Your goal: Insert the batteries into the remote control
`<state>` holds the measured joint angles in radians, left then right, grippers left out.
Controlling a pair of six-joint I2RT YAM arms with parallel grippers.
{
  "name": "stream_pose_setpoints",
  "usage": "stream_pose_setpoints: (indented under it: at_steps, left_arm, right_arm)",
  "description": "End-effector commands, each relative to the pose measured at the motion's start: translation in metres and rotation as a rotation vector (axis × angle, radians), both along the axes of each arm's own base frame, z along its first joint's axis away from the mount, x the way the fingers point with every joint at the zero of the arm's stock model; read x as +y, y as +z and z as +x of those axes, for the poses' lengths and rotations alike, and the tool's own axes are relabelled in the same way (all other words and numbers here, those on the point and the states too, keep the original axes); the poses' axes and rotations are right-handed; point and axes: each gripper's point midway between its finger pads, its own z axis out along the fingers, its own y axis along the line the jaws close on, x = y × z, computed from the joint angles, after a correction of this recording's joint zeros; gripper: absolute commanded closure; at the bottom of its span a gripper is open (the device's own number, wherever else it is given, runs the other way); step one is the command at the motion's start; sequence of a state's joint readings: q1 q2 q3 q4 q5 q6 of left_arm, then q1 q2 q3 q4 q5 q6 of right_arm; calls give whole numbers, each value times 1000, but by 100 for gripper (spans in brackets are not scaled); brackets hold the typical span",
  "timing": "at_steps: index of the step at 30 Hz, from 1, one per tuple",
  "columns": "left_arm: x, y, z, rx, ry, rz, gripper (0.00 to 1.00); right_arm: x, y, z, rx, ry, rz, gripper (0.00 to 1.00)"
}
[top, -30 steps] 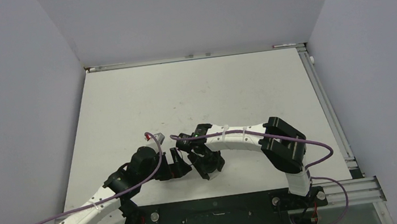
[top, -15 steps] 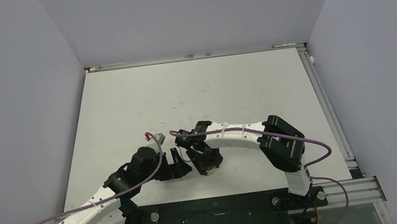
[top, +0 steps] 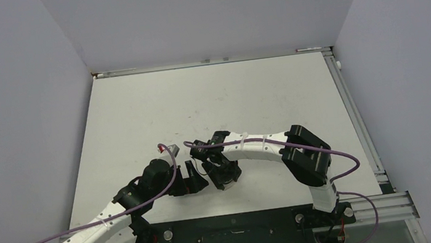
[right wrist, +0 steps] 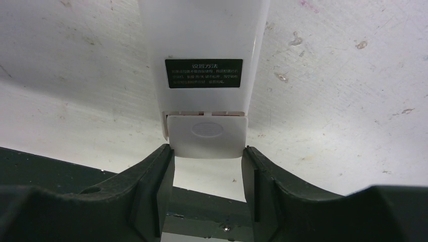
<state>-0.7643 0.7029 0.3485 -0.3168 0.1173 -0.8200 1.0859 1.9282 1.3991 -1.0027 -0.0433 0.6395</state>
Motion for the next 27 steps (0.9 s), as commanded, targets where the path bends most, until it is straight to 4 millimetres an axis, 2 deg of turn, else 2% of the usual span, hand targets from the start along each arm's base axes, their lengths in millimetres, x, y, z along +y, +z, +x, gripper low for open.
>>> stream_pose_setpoints:
  at_steps: [1, 6, 12, 27]
  left_arm:
    - [-8, 11, 5, -35, -11, -35, 4]
    - [-7, 10, 5, -30, -8, -27, 4]
    - [-6, 8, 5, -24, -5, -17, 4]
    - [-5, 10, 12, -5, 24, 12, 4]
  right_arm:
    - [16, 6, 19, -71, -10, 50, 57]
    - [20, 12, 21, -85, -25, 77, 44]
    - [21, 18, 28, -135, -39, 91, 36]
    - [13, 54, 50, -325, -46, 212, 36]
